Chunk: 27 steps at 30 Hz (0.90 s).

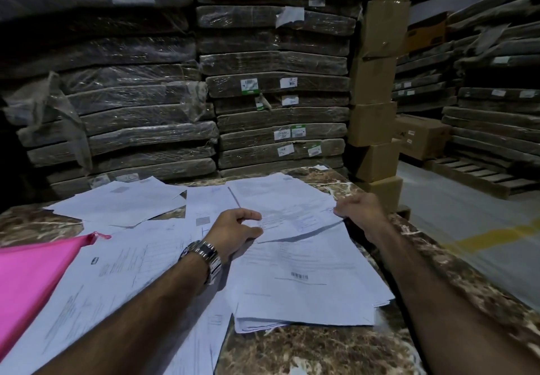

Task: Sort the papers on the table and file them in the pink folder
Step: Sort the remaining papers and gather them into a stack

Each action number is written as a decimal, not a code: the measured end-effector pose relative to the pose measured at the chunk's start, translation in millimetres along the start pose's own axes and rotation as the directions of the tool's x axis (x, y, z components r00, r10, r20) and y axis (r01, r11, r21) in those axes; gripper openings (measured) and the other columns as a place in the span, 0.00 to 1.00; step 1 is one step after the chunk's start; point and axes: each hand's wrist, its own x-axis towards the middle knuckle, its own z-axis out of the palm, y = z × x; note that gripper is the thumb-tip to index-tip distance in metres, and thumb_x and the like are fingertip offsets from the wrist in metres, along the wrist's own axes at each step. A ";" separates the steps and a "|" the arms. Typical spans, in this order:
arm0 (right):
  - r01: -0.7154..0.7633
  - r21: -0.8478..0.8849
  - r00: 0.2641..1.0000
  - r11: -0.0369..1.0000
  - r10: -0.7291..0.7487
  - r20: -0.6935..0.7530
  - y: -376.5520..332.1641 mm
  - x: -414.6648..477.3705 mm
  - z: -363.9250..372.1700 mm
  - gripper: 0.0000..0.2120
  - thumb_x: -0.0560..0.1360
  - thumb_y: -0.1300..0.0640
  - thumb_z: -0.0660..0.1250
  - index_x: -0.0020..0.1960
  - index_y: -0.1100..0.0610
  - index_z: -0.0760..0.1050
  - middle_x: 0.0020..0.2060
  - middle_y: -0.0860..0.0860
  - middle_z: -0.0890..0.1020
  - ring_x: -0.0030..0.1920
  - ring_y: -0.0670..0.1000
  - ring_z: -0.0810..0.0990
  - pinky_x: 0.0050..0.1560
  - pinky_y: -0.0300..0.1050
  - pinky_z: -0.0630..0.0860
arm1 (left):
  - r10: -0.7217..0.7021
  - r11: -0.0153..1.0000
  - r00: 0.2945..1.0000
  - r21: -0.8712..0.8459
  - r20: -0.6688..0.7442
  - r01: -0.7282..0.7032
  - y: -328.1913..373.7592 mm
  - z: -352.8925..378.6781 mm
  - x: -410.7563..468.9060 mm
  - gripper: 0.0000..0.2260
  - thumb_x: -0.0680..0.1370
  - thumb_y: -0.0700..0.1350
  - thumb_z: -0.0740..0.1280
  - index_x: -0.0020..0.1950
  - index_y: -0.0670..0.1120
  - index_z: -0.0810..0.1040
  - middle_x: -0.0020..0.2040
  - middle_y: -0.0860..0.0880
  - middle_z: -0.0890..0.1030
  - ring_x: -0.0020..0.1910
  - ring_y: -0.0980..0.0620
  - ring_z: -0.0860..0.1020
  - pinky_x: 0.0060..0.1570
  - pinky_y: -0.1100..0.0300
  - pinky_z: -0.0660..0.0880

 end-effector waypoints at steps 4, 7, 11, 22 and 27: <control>0.089 -0.219 0.995 0.972 -0.098 -0.030 -0.8 -10.9 15.4 0.07 0.66 0.68 0.75 0.35 0.58 0.84 0.31 0.52 0.83 0.33 0.51 0.80 0.36 0.41 0.75 | 0.010 1.000 0.996 0.005 -0.086 -0.009 -15.5 -16.0 -10.5 0.12 0.73 0.40 0.73 0.55 0.46 0.79 0.44 0.49 0.81 0.30 0.53 0.76 0.26 0.67 0.71; 0.074 -0.203 0.997 0.976 -0.080 -0.017 -6.6 -18.4 18.8 0.07 0.65 0.69 0.76 0.39 0.58 0.84 0.31 0.53 0.82 0.30 0.49 0.77 0.30 0.36 0.70 | 0.014 0.999 0.990 -0.035 -0.140 -0.019 -20.9 -19.7 -13.0 0.11 0.73 0.41 0.74 0.54 0.44 0.78 0.38 0.48 0.79 0.26 0.55 0.75 0.22 0.68 0.70; 0.024 -0.147 0.999 0.989 -0.029 -0.033 -16.6 -27.9 10.4 0.07 0.66 0.70 0.76 0.41 0.62 0.83 0.35 0.55 0.82 0.29 0.50 0.78 0.29 0.38 0.72 | -0.005 0.996 0.977 -0.088 -0.215 -0.014 -25.2 -19.9 -13.6 0.09 0.72 0.41 0.74 0.51 0.42 0.78 0.37 0.47 0.79 0.26 0.54 0.75 0.23 0.68 0.70; -0.201 -0.009 0.968 0.980 0.200 0.153 -20.0 -92.4 -10.1 0.04 0.68 0.71 0.74 0.42 0.67 0.83 0.40 0.63 0.83 0.30 0.54 0.78 0.31 0.46 0.83 | -0.075 0.978 0.979 -0.205 -0.189 0.035 -25.2 -25.0 -15.2 0.07 0.74 0.42 0.70 0.50 0.46 0.75 0.46 0.44 0.83 0.41 0.46 0.81 0.37 0.59 0.74; -0.216 0.002 0.962 0.976 0.213 0.169 -13.8 -125.8 -20.0 0.04 0.69 0.73 0.72 0.43 0.70 0.81 0.33 0.62 0.81 0.22 0.52 0.75 0.29 0.44 0.82 | -0.071 0.965 0.990 -0.259 -0.123 0.037 -22.0 -26.5 -19.8 0.09 0.73 0.36 0.71 0.52 0.43 0.78 0.51 0.44 0.81 0.47 0.48 0.82 0.41 0.63 0.78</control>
